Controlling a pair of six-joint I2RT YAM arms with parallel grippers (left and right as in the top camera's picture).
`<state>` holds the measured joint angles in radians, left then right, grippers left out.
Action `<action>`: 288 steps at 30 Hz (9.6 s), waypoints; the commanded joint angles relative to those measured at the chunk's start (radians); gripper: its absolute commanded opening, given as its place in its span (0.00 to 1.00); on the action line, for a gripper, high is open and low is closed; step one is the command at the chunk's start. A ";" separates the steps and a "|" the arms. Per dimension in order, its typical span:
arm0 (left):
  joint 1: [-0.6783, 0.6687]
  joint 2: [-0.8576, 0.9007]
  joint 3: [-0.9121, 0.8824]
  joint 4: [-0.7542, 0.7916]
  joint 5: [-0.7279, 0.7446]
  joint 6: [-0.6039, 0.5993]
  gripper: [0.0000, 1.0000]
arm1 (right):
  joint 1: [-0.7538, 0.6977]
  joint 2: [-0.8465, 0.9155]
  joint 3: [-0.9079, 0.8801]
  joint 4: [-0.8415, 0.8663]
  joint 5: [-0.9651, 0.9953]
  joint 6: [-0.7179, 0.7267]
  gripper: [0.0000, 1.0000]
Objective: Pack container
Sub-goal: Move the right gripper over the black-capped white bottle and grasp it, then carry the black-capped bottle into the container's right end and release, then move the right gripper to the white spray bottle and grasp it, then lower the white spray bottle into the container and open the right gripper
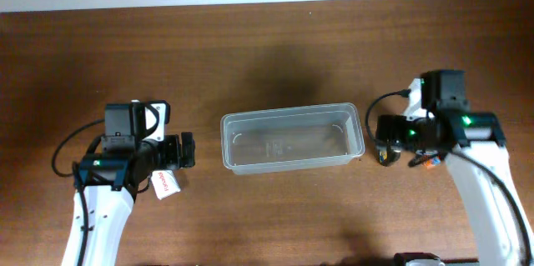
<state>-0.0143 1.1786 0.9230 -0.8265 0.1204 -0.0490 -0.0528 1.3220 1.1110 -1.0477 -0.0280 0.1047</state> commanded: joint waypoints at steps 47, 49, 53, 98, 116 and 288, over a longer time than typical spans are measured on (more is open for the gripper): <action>0.004 0.003 0.021 0.003 0.007 0.001 0.99 | -0.072 0.191 0.000 -0.038 -0.050 0.008 0.42; 0.004 0.003 0.021 0.003 0.007 0.001 0.99 | -0.072 0.191 0.000 -0.034 -0.050 0.006 0.43; 0.004 0.003 0.021 0.003 0.007 0.001 0.99 | -0.072 0.192 0.000 -0.010 -0.047 0.004 0.42; 0.004 0.003 0.021 0.006 0.007 0.001 0.99 | 0.059 0.083 0.329 -0.186 -0.103 -0.045 0.15; 0.004 0.003 0.021 0.006 0.007 0.001 0.99 | 0.283 0.294 0.364 -0.145 -0.026 0.114 0.13; 0.004 0.003 0.021 0.010 0.007 0.000 0.99 | 0.295 0.166 0.372 -0.140 -0.004 0.042 0.15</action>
<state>-0.0143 1.1801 0.9241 -0.8192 0.1207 -0.0494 0.2337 1.4857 1.4883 -1.1820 -0.0589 0.1497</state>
